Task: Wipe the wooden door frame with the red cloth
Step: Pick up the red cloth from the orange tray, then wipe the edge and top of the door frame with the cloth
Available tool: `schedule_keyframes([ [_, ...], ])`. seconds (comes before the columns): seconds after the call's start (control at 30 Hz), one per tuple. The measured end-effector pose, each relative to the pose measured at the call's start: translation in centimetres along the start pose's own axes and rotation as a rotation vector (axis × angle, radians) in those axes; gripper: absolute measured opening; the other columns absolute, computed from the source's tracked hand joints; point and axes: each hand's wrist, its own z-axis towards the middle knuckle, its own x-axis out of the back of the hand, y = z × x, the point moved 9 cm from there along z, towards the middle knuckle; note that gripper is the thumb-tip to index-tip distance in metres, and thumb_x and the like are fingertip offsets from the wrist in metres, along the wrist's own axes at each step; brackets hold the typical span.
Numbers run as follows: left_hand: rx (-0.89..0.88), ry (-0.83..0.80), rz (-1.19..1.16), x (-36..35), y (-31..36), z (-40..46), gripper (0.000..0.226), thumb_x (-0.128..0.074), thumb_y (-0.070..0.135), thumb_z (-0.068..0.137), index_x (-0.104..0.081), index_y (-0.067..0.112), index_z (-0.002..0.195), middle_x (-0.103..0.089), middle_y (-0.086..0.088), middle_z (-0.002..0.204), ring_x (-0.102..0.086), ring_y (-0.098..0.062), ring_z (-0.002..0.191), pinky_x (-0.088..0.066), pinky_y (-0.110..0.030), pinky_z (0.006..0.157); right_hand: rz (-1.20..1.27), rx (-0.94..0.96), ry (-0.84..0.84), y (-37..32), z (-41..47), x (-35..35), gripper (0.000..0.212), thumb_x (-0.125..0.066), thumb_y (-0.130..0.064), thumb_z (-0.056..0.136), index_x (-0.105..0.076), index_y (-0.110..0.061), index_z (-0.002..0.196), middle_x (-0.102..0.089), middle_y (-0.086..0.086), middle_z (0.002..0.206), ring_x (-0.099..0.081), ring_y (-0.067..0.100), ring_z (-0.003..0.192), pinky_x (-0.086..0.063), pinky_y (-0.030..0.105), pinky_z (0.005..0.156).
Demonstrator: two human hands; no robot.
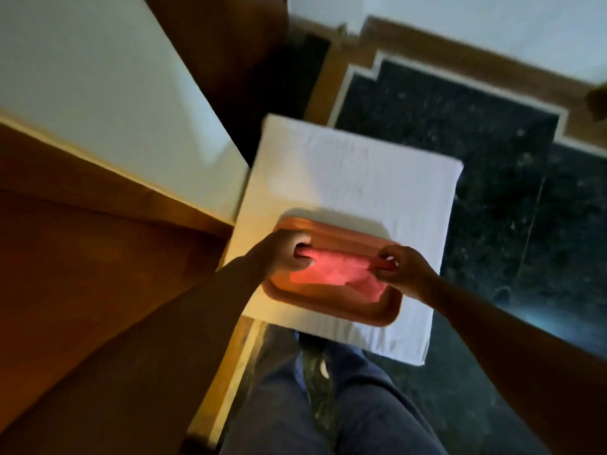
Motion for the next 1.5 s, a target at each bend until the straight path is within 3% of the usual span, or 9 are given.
schedule_keyframes([
  [0.1,-0.006,0.129,-0.04,6.7,3.1,-4.3,0.022,-0.071,0.03,0.08,-0.063,0.011,0.087,-0.06,-0.001,0.074,-0.055,-0.017,0.068,-0.041,-0.035,0.064,0.138,0.057,0.072,-6.7,-1.4,5.4,0.019,-0.078,-0.007,0.074,-0.066,-0.018,0.082,-0.065,-0.005,0.073,-0.059,0.006,0.065,-0.043,0.012,0.058],
  [0.27,0.002,0.399,-0.136,18.6,6.2,-13.8,0.044,-0.064,0.05,0.075,-0.068,0.016,0.102,-0.069,0.003,0.087,-0.062,-0.004,0.075,-0.045,-0.017,0.065,0.43,0.247,0.162,-20.2,-3.2,11.1,0.017,-0.078,-0.009,0.077,-0.067,-0.018,0.086,-0.07,-0.006,0.071,-0.064,0.007,0.064,-0.052,0.021,0.058],
  [0.43,0.045,0.724,-0.19,29.6,9.6,-28.3,0.028,-0.07,0.041,0.075,-0.063,0.026,0.099,-0.065,0.014,0.086,-0.061,0.012,0.072,-0.046,-0.012,0.063,0.491,0.574,0.172,-37.1,-7.6,13.6,0.011,-0.076,-0.015,0.08,-0.069,-0.022,0.085,-0.072,-0.004,0.075,-0.068,0.015,0.07,-0.055,0.027,0.06],
  [0.57,0.047,0.966,0.024,37.2,14.6,-40.5,0.035,-0.059,0.058,0.075,-0.064,0.03,0.095,-0.065,0.014,0.079,-0.06,0.004,0.07,-0.042,-0.02,0.062,0.429,0.844,0.422,-49.9,-13.7,16.7,0.015,-0.073,-0.038,0.082,-0.071,-0.028,0.093,-0.066,-0.015,0.074,-0.063,-0.004,0.069,-0.044,0.016,0.059],
  [0.73,0.039,1.252,0.253,45.7,20.6,-53.1,0.025,-0.059,0.048,0.078,-0.065,0.025,0.089,-0.065,0.005,0.073,-0.059,-0.012,0.069,-0.038,-0.024,0.057,0.549,1.103,0.509,-64.7,-22.5,19.0,0.023,-0.056,-0.038,0.094,-0.061,-0.028,0.114,-0.069,-0.003,0.088,-0.069,0.011,0.078,-0.058,0.029,0.065],
  [0.97,0.307,1.272,0.52,48.9,20.9,-57.3,0.02,-0.059,0.046,0.086,-0.062,0.029,0.096,-0.065,0.01,0.086,-0.061,-0.011,0.075,-0.045,-0.034,0.064,0.564,1.108,0.532,-73.3,-26.8,14.7,0.04,-0.049,-0.032,0.098,-0.045,-0.022,0.137,-0.059,0.001,0.129,-0.058,0.024,0.117,-0.049,0.037,0.096],
  [1.13,0.359,1.36,0.948,50.6,25.6,-59.4,0.054,-0.043,0.061,0.09,-0.049,0.032,0.135,-0.06,0.003,0.134,-0.058,-0.021,0.121,-0.049,-0.04,0.093,0.496,1.155,0.554,-74.5,-27.3,10.7,0.083,-0.053,-0.044,0.092,-0.001,-0.022,0.154,-0.023,0.006,0.159,-0.035,0.028,0.139,-0.041,0.043,0.108],
  [1.23,0.441,1.516,1.219,54.1,29.3,-63.3,0.069,-0.036,0.063,0.092,-0.03,0.027,0.151,-0.033,-0.011,0.159,-0.031,-0.035,0.145,-0.03,-0.057,0.113,0.392,1.177,0.657,-75.3,-27.5,9.7,0.085,-0.051,-0.047,0.092,0.002,-0.023,0.153,-0.01,0.007,0.162,-0.029,0.03,0.142,-0.04,0.036,0.104],
  [1.5,0.661,1.721,1.415,60.2,30.6,-68.6,0.084,-0.026,0.067,0.091,-0.008,0.021,0.158,-0.004,-0.02,0.166,-0.002,-0.044,0.152,-0.003,-0.067,0.117,0.251,1.155,1.0,-79.5,-28.2,11.0,0.096,-0.053,-0.057,0.083,-0.006,-0.012,0.154,-0.016,0.018,0.161,-0.023,0.042,0.144,-0.04,0.055,0.105],
])
